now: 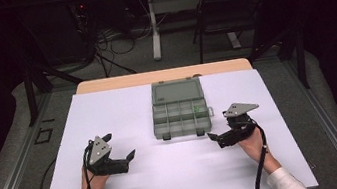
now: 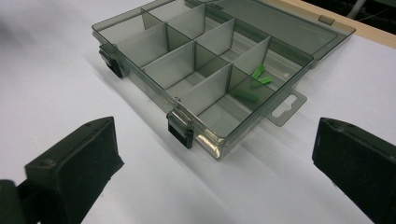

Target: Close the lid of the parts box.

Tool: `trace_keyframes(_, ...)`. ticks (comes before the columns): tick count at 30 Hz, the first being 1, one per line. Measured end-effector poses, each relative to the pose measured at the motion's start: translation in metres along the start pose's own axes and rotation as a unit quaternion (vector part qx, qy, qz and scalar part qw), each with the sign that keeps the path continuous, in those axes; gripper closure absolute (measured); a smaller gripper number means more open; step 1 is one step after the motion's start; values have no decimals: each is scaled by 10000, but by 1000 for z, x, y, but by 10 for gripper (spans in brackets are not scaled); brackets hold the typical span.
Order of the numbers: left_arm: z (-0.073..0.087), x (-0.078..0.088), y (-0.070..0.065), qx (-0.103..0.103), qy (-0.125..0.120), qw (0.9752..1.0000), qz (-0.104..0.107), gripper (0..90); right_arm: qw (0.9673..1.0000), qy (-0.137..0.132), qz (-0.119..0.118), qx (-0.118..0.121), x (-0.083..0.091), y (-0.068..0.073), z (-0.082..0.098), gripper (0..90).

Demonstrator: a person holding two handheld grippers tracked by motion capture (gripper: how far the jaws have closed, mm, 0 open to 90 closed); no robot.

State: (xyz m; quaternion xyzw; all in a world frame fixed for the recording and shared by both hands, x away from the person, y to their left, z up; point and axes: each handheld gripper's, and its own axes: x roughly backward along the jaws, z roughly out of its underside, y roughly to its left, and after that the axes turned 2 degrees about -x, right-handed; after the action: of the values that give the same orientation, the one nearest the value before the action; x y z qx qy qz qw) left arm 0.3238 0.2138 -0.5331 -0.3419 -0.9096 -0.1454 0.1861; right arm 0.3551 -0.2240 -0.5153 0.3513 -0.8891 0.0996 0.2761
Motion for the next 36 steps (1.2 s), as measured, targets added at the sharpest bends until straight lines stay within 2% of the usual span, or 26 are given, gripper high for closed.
trace_keyframes(10, -11, -5, -2, -24, 19, 10000, 35, 0, 10000, 4, -13, 27, 1, -1, 0, 0)
trace_keyframes(19, -24, -12, -2, -18, 60, 9999, 138, 0, 10000, -44, -49, 75, 3, 5, 0, 1)
trace_keyframes(27, -38, -25, -2, 10, 107, 9998, 186, 0, 10000, -43, -69, 25, 4, 4, 2, 10)
trace_keyframes(36, -62, -42, -2, -102, 115, 9996, 243, 0, 10000, -68, -59, -13, 7, 2, 1, 12)
